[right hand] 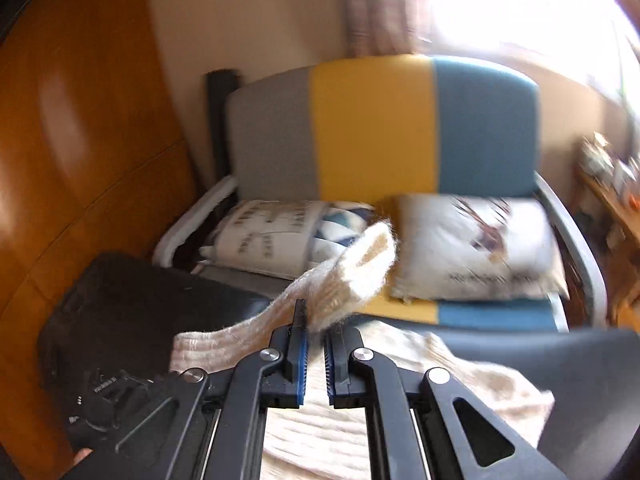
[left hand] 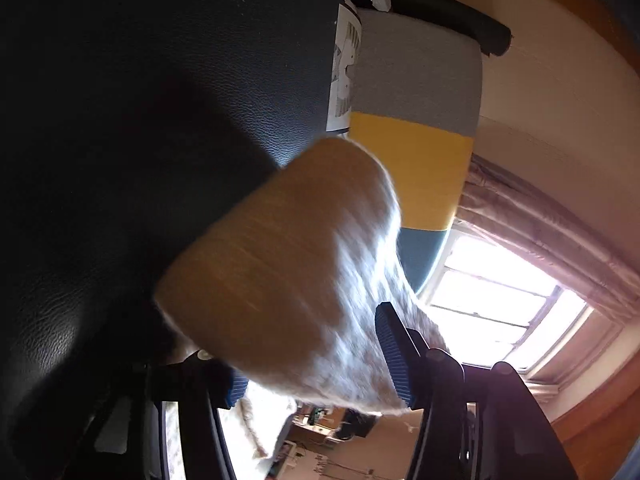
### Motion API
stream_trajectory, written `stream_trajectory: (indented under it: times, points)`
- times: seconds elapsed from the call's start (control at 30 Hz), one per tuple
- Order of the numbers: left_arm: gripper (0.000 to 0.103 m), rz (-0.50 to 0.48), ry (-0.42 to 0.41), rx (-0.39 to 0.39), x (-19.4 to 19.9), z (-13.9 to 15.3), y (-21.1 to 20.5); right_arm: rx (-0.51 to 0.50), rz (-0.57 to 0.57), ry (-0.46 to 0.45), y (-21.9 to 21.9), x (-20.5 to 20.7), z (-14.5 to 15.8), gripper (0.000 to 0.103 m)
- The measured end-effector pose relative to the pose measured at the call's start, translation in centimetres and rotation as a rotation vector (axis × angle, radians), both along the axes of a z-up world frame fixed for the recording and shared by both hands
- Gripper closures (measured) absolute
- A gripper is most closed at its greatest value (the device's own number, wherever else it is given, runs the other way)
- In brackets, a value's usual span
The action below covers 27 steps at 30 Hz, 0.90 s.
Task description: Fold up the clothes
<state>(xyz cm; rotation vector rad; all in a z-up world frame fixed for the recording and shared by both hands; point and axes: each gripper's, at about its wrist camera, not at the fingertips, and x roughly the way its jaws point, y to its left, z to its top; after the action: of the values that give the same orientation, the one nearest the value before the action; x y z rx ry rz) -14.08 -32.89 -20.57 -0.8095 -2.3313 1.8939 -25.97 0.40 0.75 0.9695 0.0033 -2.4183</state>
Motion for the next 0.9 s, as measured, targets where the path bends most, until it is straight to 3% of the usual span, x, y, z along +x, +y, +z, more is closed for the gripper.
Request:
stream_trajectory:
  times: [0.1,0.27,0.33,0.37,0.4,0.43,0.6,0.8,0.9]
  points:
    - [0.045,-0.007,-0.068,-0.073,-0.6,-0.4,0.5,-0.022,-0.113,-0.105,5.6,-1.0,-4.5,0.097]
    - [0.045,-0.009,-0.081,-0.151,-0.6,-0.2,1.3,-0.089,-0.26,-0.319,13.0,-1.3,-14.3,0.097]
    - [0.052,-0.037,-0.089,-0.204,-1.0,0.4,1.8,-0.13,-0.291,-0.375,15.0,-1.0,-17.2,0.097]
    - [0.068,-0.055,-0.087,-0.247,-1.3,0.9,2.2,-0.155,-0.305,-0.395,15.7,-0.8,-18.4,0.097]
    - [0.091,-0.074,-0.083,-0.294,-1.5,1.5,2.7,-0.202,-0.313,-0.407,16.4,-0.4,-19.4,0.097]
    - [0.096,-0.094,-0.079,-0.341,-1.7,2.1,3.2,-0.243,-0.323,-0.405,17.1,-0.1,-20.0,0.099]
    - [0.096,-0.19,-0.06,-0.574,-3.0,4.9,5.7,-0.306,-0.277,-0.419,17.6,0.0,-20.4,0.095]
    - [0.093,-0.232,-0.066,-0.617,-3.7,5.1,6.7,-0.419,-0.235,-0.419,18.1,0.0,-21.1,0.087]
    - [0.093,-0.242,-0.052,-0.648,-3.9,5.7,7.0,-0.354,-0.216,-0.419,17.7,-0.4,-20.6,0.093]
